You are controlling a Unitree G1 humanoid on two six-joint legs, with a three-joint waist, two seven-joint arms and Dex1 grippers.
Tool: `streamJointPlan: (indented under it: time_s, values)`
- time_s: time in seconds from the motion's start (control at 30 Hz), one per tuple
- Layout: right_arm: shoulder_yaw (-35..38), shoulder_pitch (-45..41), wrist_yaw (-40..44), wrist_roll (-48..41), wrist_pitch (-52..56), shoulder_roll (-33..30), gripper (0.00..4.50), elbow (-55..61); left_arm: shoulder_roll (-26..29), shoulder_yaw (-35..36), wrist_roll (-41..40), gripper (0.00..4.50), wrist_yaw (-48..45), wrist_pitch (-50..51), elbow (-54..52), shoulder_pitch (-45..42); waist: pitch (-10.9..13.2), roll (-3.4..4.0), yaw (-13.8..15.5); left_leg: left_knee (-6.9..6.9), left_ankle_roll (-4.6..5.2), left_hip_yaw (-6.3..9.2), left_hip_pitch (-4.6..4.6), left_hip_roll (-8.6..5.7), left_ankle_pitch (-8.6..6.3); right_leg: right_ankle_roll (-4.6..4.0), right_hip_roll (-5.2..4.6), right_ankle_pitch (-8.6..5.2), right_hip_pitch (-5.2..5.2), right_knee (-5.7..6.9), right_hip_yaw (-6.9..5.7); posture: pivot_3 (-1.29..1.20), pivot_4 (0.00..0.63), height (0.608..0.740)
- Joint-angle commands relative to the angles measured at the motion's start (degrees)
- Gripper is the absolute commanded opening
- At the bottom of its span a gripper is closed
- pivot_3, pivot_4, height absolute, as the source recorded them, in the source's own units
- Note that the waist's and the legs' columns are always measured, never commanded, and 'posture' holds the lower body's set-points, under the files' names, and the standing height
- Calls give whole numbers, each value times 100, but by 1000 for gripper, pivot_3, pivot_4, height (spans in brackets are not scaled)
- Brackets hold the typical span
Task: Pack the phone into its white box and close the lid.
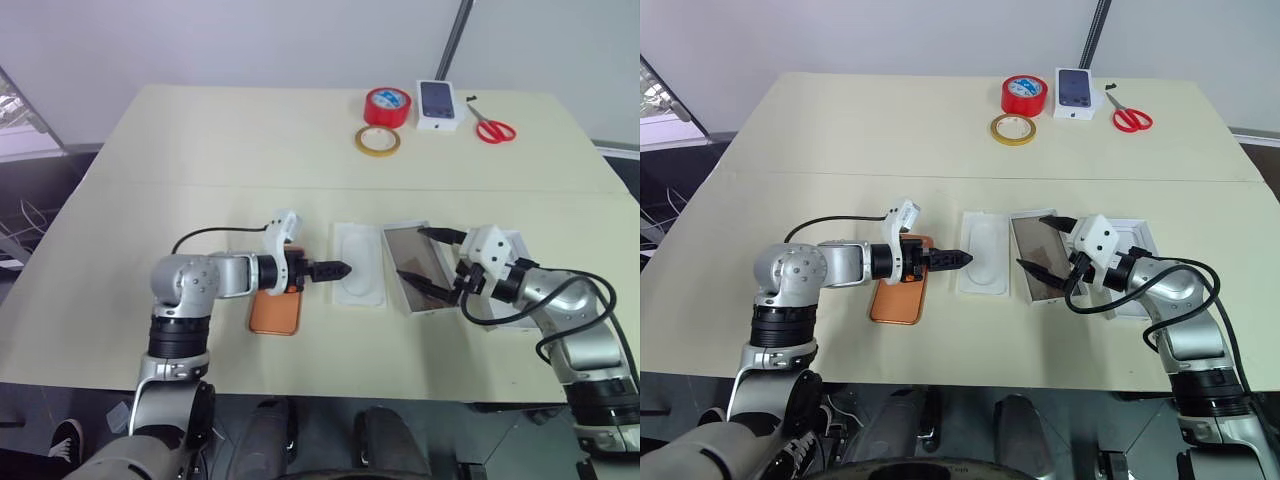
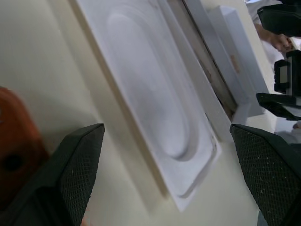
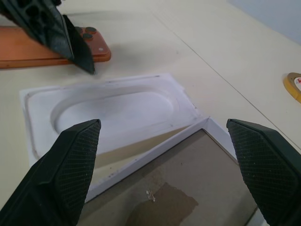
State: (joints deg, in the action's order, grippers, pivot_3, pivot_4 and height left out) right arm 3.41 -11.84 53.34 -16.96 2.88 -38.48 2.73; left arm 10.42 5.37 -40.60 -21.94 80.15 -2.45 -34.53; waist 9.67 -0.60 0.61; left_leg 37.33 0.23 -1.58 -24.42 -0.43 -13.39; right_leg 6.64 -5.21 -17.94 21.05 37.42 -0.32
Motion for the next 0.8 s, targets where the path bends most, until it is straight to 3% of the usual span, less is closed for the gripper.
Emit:
streamJointPlan:
  time_s: [0.03,0.17,0.27,0.5,0.67,0.8]
  values:
    - [123,-216,-152,-100,30,53,4462,403,-205,-53,152,4500,240,16,139,149,-2,3,1,0,0,0,3,0,0,0,0,0,-3,0,0,0,150,728]
    - [104,-231,-168,-56,27,24,4462,437,-382,9,159,4500,349,60,154,228,-4,1,9,-1,-1,1,4,1,0,0,-1,0,-4,-1,2,0,150,728]
    - [69,-198,-164,-14,-5,28,4500,426,-401,-66,178,3687,339,60,195,274,-4,0,11,1,-1,2,5,-1,0,0,-2,0,-9,-3,2,0,150,728]
    - [66,-144,-125,24,-52,-7,4500,412,-432,79,263,16,484,122,330,299,-6,2,19,0,-1,2,4,-1,0,-1,-3,0,-8,-3,2,0,150,728]
    - [56,205,446,-165,52,-343,4500,606,-670,633,156,16,663,159,419,279,-7,3,29,-3,2,4,12,-2,-2,-1,-13,-1,-20,-8,-1,0,150,728]
    - [108,807,1297,-196,-42,-1014,4500,550,-714,992,28,16,677,172,378,142,-7,4,17,-4,16,6,16,-2,-10,-1,-13,0,-27,-13,-2,0,150,728]
